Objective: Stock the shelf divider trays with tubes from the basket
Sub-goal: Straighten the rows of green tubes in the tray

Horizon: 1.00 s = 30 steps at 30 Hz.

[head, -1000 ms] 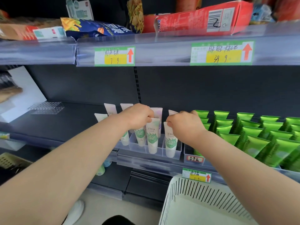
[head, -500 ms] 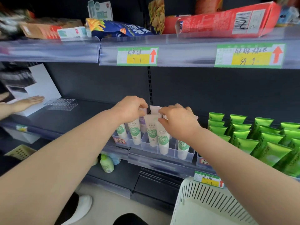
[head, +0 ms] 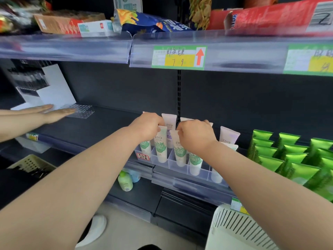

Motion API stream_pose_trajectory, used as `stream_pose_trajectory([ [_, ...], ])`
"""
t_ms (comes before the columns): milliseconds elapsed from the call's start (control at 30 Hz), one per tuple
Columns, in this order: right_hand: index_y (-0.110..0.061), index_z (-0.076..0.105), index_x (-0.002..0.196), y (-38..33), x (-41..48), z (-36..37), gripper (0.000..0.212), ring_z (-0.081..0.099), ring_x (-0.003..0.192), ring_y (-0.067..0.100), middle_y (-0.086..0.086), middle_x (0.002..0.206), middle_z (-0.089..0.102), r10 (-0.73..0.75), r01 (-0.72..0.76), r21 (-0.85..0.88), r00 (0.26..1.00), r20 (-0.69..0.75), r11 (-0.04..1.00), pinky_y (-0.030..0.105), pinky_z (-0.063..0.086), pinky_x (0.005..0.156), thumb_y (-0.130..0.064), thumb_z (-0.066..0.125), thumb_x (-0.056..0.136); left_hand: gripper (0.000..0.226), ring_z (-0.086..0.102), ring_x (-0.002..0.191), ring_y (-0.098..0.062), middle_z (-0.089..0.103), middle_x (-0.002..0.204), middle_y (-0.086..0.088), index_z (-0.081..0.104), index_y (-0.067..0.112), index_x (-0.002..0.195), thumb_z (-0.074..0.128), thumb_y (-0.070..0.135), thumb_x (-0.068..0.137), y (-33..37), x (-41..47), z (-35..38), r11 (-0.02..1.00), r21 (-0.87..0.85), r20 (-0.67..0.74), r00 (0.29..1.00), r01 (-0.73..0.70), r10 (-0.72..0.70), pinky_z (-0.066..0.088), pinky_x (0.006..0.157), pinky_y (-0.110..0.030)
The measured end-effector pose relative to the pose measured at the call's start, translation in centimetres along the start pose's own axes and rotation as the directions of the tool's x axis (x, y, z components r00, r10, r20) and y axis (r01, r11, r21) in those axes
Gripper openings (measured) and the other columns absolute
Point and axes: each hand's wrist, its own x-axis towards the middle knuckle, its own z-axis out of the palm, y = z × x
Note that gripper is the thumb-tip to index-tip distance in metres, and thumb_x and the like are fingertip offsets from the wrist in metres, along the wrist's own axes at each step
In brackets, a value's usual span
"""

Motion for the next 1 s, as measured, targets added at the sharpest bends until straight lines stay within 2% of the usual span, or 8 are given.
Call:
stream_pose_trajectory([
  [200, -0.024, 0.063, 0.096, -0.7, -0.2, 0.5, 0.023, 0.053, 0.074, 0.023, 0.0, 0.085, 0.066, -0.06, 0.061, 0.04, 0.998, -0.022, 0.997, 0.031, 0.03, 0.074, -0.013, 0.045, 0.087, 0.021, 0.054, 0.095, -0.023, 0.059, 0.104, -0.004, 0.067, 0.015, 0.107, 0.052, 0.01, 0.094, -0.3, -0.7, -0.5, 1.0, -0.019, 0.05, 0.999, 0.018, -0.017, 0.047, 0.079, -0.037],
  [333, -0.024, 0.062, 0.102, -0.7, -0.3, 0.4, 0.026, 0.049, 0.077, 0.025, 0.001, 0.086, 0.063, -0.059, 0.056, 0.096, 0.998, 0.025, 0.994, 0.03, 0.03, 0.07, -0.017, 0.041, 0.089, 0.022, 0.056, 0.1, -0.022, 0.062, 0.11, -0.002, 0.067, 0.018, 0.11, 0.054, 0.011, 0.093, 0.0, -1.2, -0.8, 0.999, -0.041, 0.069, 0.997, 0.034, -0.031, 0.049, 0.087, -0.04],
  [433, -0.024, 0.061, 0.108, -0.6, -0.6, 0.4, 0.026, 0.05, 0.082, 0.025, 0.001, 0.094, 0.065, -0.075, 0.071, 0.093, 0.996, 0.044, 0.993, 0.033, 0.034, 0.075, -0.028, 0.042, 0.091, 0.024, 0.058, 0.103, -0.021, 0.062, 0.112, 0.0, 0.067, 0.019, 0.112, 0.058, 0.012, 0.091, 0.3, -1.4, -1.1, 0.998, -0.048, 0.09, 0.995, 0.036, -0.032, 0.049, 0.09, -0.04],
  [567, -0.026, 0.063, 0.109, -0.1, -0.9, -0.3, 0.03, 0.059, 0.095, 0.023, -0.004, 0.103, 0.067, -0.054, 0.055, 0.126, 0.998, -0.014, 0.99, 0.037, 0.035, 0.084, -0.04, 0.042, 0.092, 0.023, 0.06, 0.1, -0.018, 0.065, 0.109, 0.0, 0.068, 0.017, 0.111, 0.061, 0.013, 0.09, 0.9, -1.4, -1.7, 0.995, -0.093, 0.047, 0.998, 0.041, -0.037, 0.05, 0.091, -0.037],
  [667, -0.025, 0.064, 0.105, 1.5, -1.1, -1.3, 0.026, 0.06, 0.094, 0.024, -0.002, 0.103, 0.067, -0.016, 0.021, 0.102, 0.999, -0.052, 0.995, 0.036, 0.033, 0.082, -0.028, 0.041, 0.093, 0.024, 0.06, 0.104, -0.02, 0.066, 0.112, -0.002, 0.068, 0.016, 0.113, 0.059, 0.012, 0.092, 1.7, -1.2, -2.1, 0.992, -0.121, 0.004, 1.0, 0.028, -0.028, 0.049, 0.093, -0.038],
  [767, -0.028, 0.061, 0.113, 3.7, -1.5, -2.4, 0.029, 0.059, 0.097, 0.024, -0.001, 0.106, 0.066, 0.036, -0.034, 0.07, 0.999, -0.035, 0.997, 0.036, 0.034, 0.085, -0.019, 0.042, 0.093, 0.024, 0.06, 0.105, -0.021, 0.066, 0.115, -0.002, 0.068, 0.015, 0.114, 0.056, 0.011, 0.095, 3.3, -0.7, -2.3, 0.988, -0.153, -0.046, 0.999, -0.003, -0.004, 0.05, 0.092, -0.04],
  [867, -0.028, 0.063, 0.109, 5.8, -1.9, -3.2, 0.028, 0.059, 0.096, 0.024, -0.001, 0.104, 0.066, 0.08, -0.077, 0.052, 0.995, -0.061, 0.996, 0.038, 0.036, 0.088, -0.017, 0.044, 0.091, 0.02, 0.062, 0.1, -0.019, 0.068, 0.108, 0.0, 0.069, 0.017, 0.111, 0.057, 0.014, 0.094, 5.6, 0.3, -2.5, 0.982, -0.186, -0.059, 0.998, -0.041, 0.031, 0.052, 0.089, -0.04],
  [1000, -0.033, 0.063, 0.109, 8.1, -2.2, -3.9, 0.026, 0.059, 0.1, 0.023, -0.003, 0.108, 0.067, 0.111, -0.109, 0.044, 0.992, -0.059, 0.993, 0.038, 0.038, 0.091, -0.021, 0.048, 0.09, 0.022, 0.062, 0.101, -0.017, 0.068, 0.112, 0.002, 0.069, 0.021, 0.111, 0.061, 0.017, 0.092, 8.7, 1.9, -2.5, 0.977, -0.203, -0.04, 0.997, -0.068, 0.062, 0.052, 0.09, -0.038],
])
